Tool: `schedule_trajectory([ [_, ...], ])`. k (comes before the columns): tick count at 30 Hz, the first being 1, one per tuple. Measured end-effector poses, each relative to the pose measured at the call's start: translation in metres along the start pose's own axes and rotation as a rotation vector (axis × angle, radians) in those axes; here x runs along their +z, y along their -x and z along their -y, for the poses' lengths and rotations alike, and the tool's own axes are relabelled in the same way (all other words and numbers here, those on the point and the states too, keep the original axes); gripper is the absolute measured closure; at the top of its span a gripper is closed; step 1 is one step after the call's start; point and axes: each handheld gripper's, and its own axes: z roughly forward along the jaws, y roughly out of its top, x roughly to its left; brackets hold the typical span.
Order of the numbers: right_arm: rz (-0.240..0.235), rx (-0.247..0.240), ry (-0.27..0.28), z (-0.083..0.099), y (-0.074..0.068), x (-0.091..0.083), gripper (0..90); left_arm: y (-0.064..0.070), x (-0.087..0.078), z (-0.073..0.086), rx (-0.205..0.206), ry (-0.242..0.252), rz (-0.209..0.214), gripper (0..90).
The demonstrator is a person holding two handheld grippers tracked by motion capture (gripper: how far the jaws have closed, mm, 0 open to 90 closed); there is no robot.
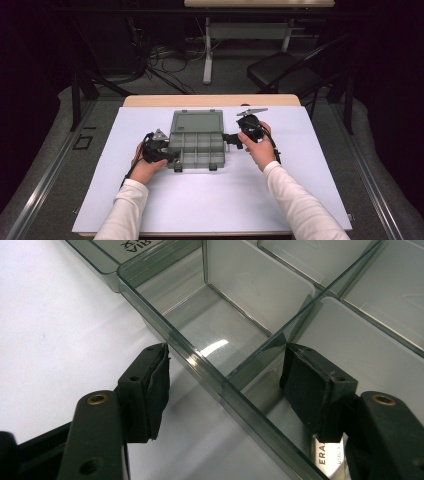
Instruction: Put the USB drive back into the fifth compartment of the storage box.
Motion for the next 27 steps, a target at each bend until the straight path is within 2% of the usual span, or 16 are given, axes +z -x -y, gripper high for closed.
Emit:
schedule_trajectory([
  [6, 0.021, 0.006, -0.031, -0.01, -0.002, 0.016, 13.9, -0.002, 0.0, 0.002, -0.022, 0.012, 0.02, 36.4],
  [10, 0.025, 0.036, -0.05, -0.017, -0.001, 0.025, 13.9, -0.002, 0.0, 0.002, -0.028, 0.012, 0.019, 36.6],
  [16, 0.046, 0.088, -0.074, -0.023, 0.005, 0.036, 13.9, -0.001, 0.0, 0.002, -0.028, 0.005, 0.019, 37.1],
  [22, 0.075, 0.1, -0.117, -0.027, 0.012, 0.047, 14.0, 0.0, 0.0, 0.002, -0.027, 0.006, 0.013, 37.3],
  [27, 0.094, 0.126, -0.128, -0.028, 0.019, 0.051, 13.9, 0.0, 0.0, 0.002, -0.028, 0.006, 0.014, 37.4],
])
